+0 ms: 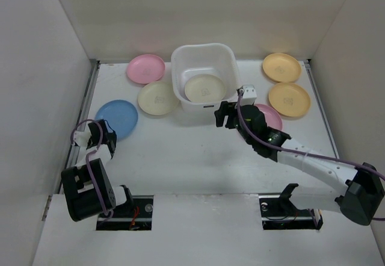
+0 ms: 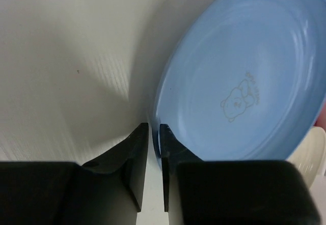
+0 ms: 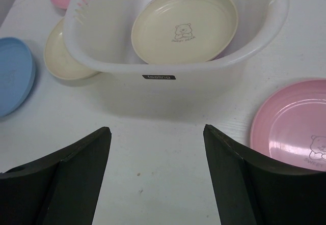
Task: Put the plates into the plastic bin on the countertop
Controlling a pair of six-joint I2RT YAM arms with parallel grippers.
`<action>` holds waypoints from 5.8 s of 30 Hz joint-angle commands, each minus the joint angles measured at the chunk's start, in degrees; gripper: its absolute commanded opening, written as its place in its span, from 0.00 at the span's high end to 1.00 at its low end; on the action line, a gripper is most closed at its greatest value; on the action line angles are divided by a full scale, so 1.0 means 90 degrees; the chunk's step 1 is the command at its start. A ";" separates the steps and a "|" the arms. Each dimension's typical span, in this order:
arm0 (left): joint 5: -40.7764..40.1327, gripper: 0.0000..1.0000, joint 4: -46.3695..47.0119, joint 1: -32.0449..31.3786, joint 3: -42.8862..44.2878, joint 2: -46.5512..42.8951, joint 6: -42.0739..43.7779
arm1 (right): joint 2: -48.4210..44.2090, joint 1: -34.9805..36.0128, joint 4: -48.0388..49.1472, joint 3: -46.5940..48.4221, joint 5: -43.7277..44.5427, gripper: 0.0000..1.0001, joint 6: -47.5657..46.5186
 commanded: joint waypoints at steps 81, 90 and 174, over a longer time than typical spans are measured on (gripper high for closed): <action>-0.0029 0.00 -0.0696 -0.5708 0.6236 0.1142 0.5162 | -0.0852 -0.4573 -0.2058 -0.2065 -0.0741 0.25 0.3777; -0.0030 0.00 -0.0578 -0.5220 0.4780 0.0066 0.4722 | 0.0242 -0.5052 -0.1129 -0.2027 -0.1553 0.35 0.3659; 0.0586 0.10 0.1727 -0.2339 0.1184 0.0797 0.1627 | 0.1369 -0.1361 0.0218 0.2224 -0.0421 0.20 0.0046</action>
